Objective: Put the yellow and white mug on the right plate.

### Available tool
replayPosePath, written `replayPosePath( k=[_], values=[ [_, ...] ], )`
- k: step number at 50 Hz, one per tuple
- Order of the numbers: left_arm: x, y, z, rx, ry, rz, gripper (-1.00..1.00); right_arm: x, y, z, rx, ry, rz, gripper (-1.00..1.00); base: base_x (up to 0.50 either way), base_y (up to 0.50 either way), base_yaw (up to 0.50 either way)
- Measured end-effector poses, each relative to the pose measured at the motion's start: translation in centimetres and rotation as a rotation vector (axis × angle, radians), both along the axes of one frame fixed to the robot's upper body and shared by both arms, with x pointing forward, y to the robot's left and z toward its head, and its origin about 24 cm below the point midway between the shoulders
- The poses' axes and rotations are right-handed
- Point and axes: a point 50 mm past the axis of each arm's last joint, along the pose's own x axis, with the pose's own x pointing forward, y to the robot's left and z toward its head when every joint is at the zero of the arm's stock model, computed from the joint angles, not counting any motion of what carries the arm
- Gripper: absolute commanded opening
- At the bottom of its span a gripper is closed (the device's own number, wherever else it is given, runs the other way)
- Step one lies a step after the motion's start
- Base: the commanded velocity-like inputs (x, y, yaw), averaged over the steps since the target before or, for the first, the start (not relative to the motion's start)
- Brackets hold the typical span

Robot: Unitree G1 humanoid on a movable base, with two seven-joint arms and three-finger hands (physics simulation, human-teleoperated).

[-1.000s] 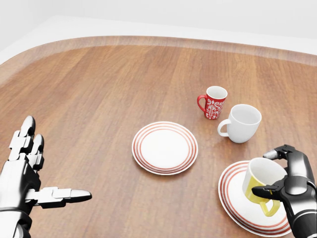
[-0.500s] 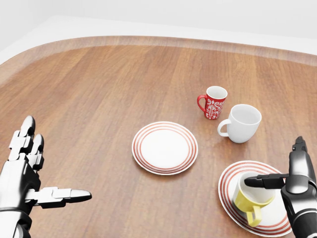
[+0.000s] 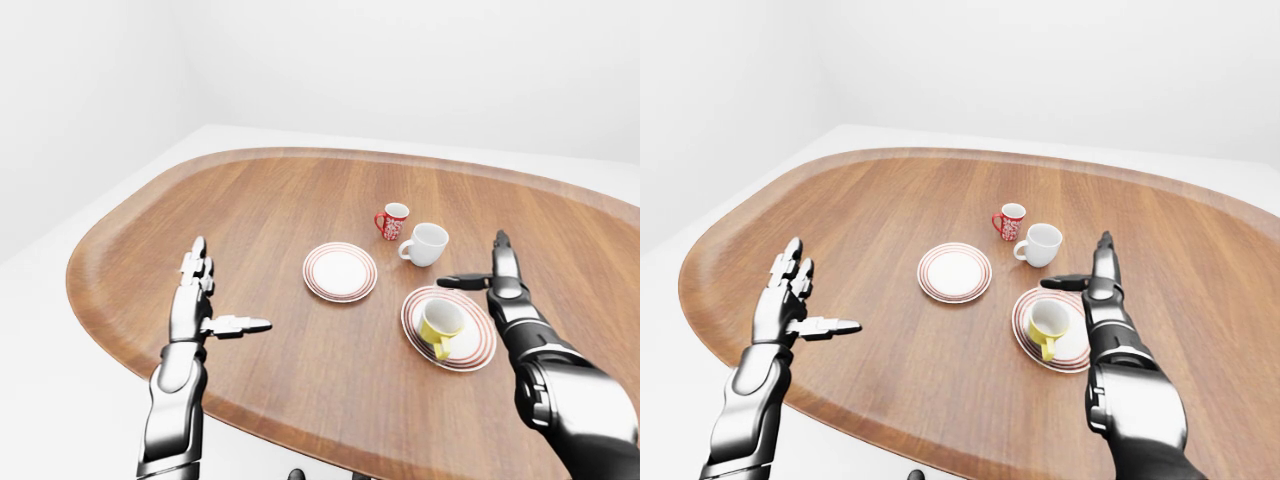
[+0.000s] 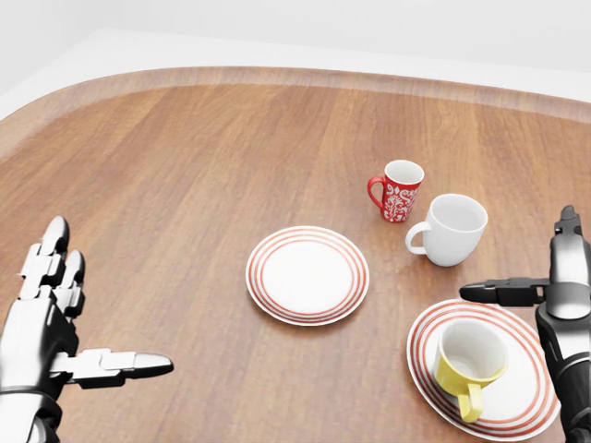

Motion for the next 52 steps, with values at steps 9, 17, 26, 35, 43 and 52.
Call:
replayPosePath(
  k=[9,17,26,35,43,52],
  values=[
    [0.0,-0.1,0.0,0.001,-0.001,-0.002,1.0,0.9,-0.2,1.9,0.011,-0.074,0.022,1.0,0.0,0.0,0.0],
    [-0.1,-0.2,0.1,0.002,-0.005,-0.005,1.0,1.3,-0.2,3.5,0.02,-0.158,0.053,1.0,0.0,0.0,0.0],
    [-0.2,-0.4,0.4,0.006,-0.016,-0.012,1.0,1.0,1.0,6.4,0.043,-0.364,0.158,1.0,0.0,0.0,0.0],
    [-0.8,-0.7,1.2,0.013,-0.053,-0.026,1.0,-1.3,3.2,9.6,0.051,-0.532,0.276,1.0,0.0,0.0,0.0],
    [-1.3,-1.1,2.1,0.02,-0.093,-0.041,1.0,-4.2,5.5,12.6,0.037,-0.671,0.39,1.0,0.0,0.0,0.0],
    [-1.9,-1.4,3.1,0.028,-0.138,-0.055,1.0,-8.1,8.1,16.0,-0.007,-0.858,0.535,1.0,0.0,0.0,0.0]
  ],
)
